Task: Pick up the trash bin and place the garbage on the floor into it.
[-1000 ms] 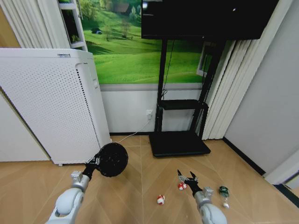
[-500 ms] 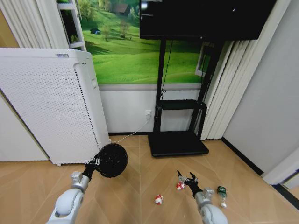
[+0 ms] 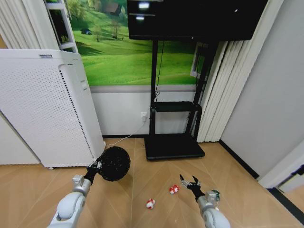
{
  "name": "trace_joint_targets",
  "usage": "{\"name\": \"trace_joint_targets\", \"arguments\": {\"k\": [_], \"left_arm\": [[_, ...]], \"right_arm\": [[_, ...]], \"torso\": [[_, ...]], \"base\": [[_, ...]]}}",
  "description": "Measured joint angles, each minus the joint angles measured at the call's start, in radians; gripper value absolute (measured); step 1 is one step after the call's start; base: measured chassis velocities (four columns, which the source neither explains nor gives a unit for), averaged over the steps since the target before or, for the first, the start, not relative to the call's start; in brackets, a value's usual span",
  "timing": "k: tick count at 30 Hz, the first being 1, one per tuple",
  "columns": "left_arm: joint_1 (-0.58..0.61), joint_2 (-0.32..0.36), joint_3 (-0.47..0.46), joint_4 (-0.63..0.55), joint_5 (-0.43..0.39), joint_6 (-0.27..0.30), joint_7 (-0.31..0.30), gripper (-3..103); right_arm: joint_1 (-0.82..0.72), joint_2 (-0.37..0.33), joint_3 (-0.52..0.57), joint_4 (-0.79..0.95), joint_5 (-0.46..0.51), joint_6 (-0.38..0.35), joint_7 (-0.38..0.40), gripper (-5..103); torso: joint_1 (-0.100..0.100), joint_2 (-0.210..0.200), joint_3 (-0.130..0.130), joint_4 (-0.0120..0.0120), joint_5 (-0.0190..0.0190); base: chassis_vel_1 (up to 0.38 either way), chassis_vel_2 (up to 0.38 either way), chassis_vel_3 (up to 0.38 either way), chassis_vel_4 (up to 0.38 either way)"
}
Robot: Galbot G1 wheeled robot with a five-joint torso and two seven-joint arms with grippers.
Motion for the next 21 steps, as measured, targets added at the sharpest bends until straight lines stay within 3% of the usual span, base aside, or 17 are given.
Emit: {"name": "trace_joint_targets", "arguments": {"k": [8,12,13,15,17,21], "left_arm": [[0.006,0.006,-0.025,0.001,-0.007,-0.004,0.005,7],[0.007,0.006,-0.031,0.001,-0.008,-0.006,0.010,7],[0.008,0.006,-0.032,0.000,-0.008,-0.006,0.011,7],[0.008,0.006,-0.033,0.000,-0.009,-0.006,0.011,7],[0.013,0.004,-0.038,-0.005,-0.009,-0.007,0.016,7],[0.018,0.002,-0.045,-0.008,-0.010,-0.009,0.021,7]], "right_arm": [[-0.005,-0.042,-0.044,-0.080,-0.075,0.033,-0.091,100],[-0.020,-0.066,-0.078,-0.104,-0.119,0.063,-0.177,100],[-0.018,-0.076,-0.085,-0.121,-0.159,0.101,-0.242,100],[-0.013,-0.083,-0.089,-0.133,-0.188,0.129,-0.278,100],[0.016,-0.109,-0.097,-0.161,-0.267,0.212,-0.388,100],[0.037,-0.140,-0.108,-0.164,-0.322,0.242,-0.460,100]], "torso": [[0.000,0.000,0.000,0.0000,0.0001],[0.000,0.000,0.000,-0.0003,0.0000],[0.000,0.000,0.000,-0.0003,0.0000],[0.000,0.000,0.000,-0.0004,0.0000],[0.000,0.000,0.000,0.0000,0.0001],[0.000,0.000,0.000,-0.0001,0.0000]], "base": [[0.000,0.000,0.000,0.000],[0.000,0.000,0.000,0.000],[0.000,0.000,0.000,0.000],[0.000,0.000,0.000,0.000],[0.000,0.000,0.000,0.000],[0.000,0.000,0.000,0.000]]}}
